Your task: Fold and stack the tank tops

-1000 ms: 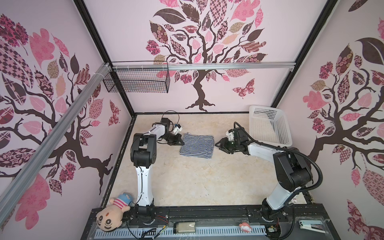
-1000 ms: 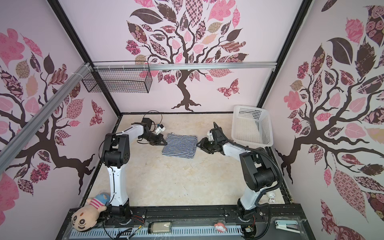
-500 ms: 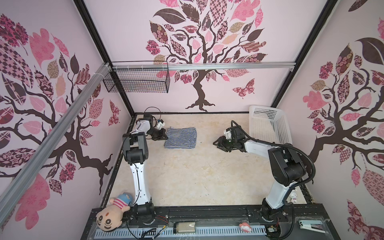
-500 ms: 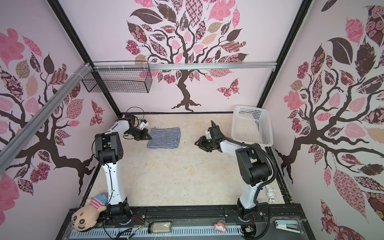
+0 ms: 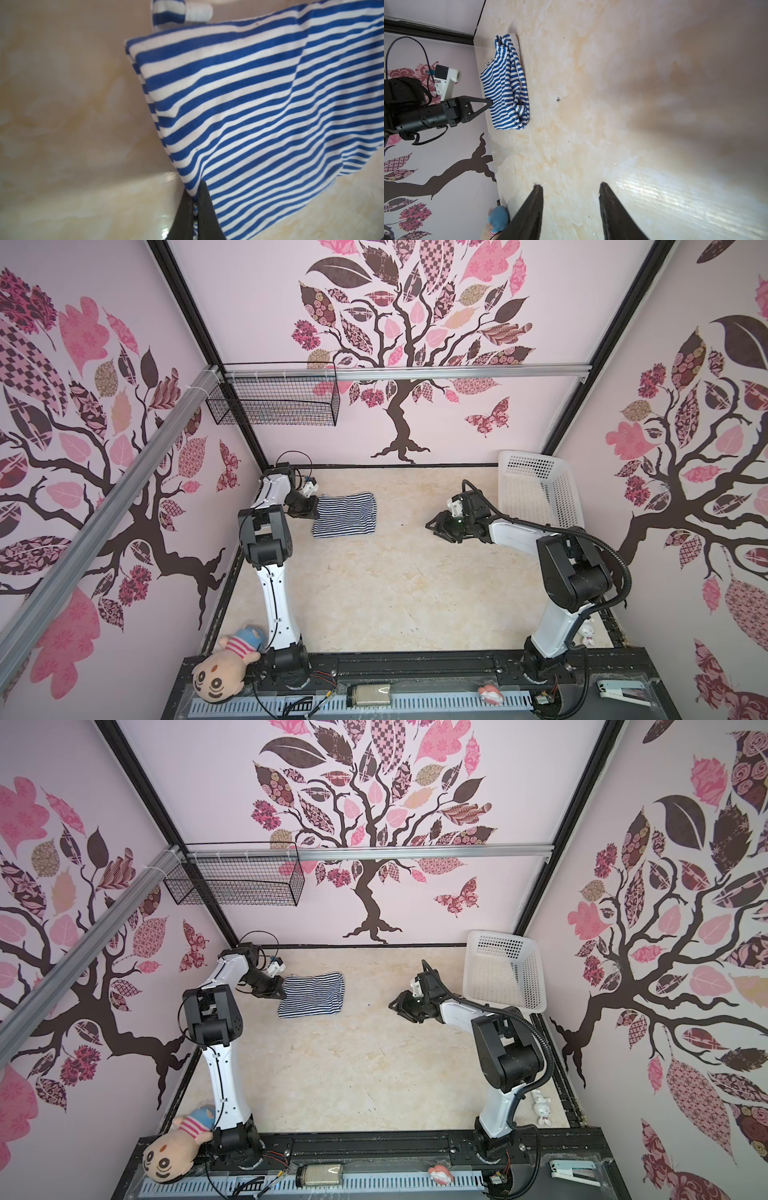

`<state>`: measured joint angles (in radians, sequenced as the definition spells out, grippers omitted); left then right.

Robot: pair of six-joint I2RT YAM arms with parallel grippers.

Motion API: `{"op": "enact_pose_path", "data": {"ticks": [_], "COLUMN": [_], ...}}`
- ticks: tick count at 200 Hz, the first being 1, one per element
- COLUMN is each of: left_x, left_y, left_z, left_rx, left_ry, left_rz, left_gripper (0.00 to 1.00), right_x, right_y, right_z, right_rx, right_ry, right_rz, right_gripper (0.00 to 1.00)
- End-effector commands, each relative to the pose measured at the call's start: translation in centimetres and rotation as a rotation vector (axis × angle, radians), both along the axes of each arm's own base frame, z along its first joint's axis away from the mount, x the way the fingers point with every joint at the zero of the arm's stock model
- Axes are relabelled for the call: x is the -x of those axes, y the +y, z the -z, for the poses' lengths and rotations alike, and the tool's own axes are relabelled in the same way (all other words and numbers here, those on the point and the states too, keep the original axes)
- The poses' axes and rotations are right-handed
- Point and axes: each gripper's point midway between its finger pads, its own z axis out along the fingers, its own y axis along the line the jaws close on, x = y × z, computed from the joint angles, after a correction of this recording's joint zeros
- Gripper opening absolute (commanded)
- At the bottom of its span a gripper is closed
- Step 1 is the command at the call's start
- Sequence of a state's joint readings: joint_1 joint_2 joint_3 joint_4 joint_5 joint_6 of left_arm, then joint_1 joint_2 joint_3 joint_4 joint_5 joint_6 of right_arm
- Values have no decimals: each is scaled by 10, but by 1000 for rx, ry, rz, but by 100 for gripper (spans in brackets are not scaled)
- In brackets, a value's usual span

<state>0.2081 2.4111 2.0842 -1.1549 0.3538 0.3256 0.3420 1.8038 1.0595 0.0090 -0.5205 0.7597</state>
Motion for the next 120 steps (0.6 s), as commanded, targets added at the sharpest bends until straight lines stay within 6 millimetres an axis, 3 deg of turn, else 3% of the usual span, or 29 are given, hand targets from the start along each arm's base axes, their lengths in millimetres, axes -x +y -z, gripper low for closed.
{"op": "enact_pose_path", "data": {"ticks": [1,48,120], "left_x": [1,-12,-24], "left_y": [26,60,82], "left_z": [13,19,11], "left_rx": [-38,-76,-163], "left_ry": [37,45,23], "left_rz": [-34,-188,-286], "left_gripper": [7,7,13], "right_x": [-2,1,4], "right_y": [5,3,3], "right_z": [-13,-17,-16], "right_rx": [-9,4,-10], "right_ry": [-19,-25,-23], "right_rz": [-19,-26,-25], "right_gripper": [47,47,47]}}
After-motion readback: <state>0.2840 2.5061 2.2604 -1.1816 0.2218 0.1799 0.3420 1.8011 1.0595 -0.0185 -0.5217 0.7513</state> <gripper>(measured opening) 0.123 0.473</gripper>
